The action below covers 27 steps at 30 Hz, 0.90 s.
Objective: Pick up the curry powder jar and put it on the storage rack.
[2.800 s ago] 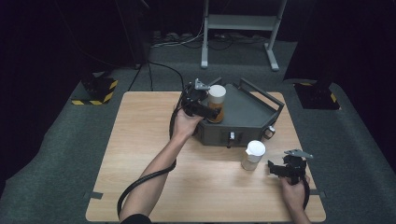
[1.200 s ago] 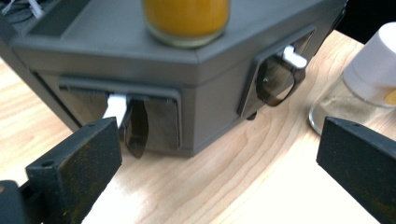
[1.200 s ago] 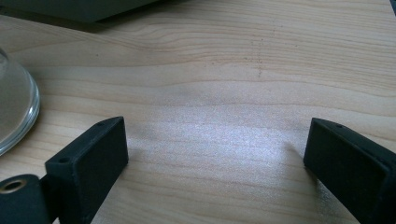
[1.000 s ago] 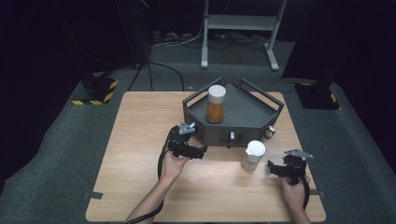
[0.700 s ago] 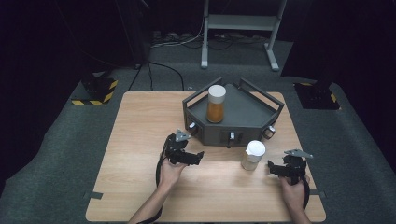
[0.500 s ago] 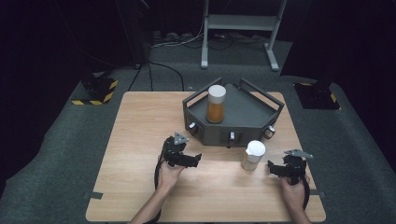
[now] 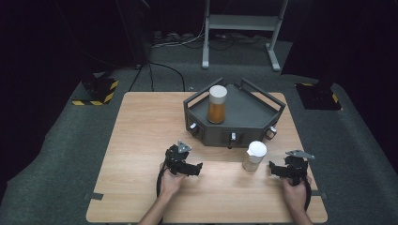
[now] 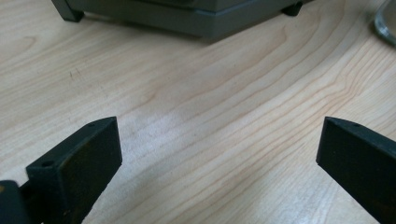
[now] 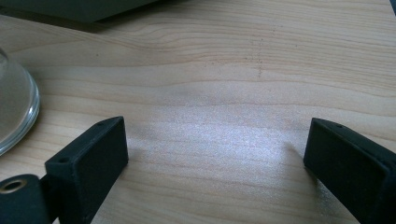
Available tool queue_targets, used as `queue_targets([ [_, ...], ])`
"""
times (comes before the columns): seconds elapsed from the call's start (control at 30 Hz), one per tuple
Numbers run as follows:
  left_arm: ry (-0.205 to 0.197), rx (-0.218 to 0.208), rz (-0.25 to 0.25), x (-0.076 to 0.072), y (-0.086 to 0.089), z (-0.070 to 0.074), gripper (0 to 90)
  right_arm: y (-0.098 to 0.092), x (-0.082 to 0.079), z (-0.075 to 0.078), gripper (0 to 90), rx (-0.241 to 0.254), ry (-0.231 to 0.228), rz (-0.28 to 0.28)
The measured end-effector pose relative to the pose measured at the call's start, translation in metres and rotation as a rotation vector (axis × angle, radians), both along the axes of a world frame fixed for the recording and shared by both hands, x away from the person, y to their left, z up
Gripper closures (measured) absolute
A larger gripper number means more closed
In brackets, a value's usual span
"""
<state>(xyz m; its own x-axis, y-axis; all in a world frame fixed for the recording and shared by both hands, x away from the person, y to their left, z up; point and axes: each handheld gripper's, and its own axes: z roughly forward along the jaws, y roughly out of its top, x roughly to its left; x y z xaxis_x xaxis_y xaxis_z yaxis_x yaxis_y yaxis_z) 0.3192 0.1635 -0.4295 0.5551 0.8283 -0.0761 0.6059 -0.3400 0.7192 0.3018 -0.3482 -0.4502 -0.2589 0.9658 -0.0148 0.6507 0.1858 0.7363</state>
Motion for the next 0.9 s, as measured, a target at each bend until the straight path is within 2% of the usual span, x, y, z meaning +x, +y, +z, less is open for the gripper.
queue_targets([
  [0.1,-0.023,0.021,0.01,-0.005,-0.003,-0.004,1.0,0.0,0.0,0.0,5.8,0.0,0.0,0.0],
  [0.8,-0.014,0.065,0.029,-0.007,-0.011,-0.016,1.2,0.0,0.0,0.0,5.6,0.0,0.0,0.0],
  [0.9,-0.023,0.075,0.03,-0.009,-0.012,-0.018,1.1,0.0,0.0,0.0,5.7,0.0,0.0,0.0],
])
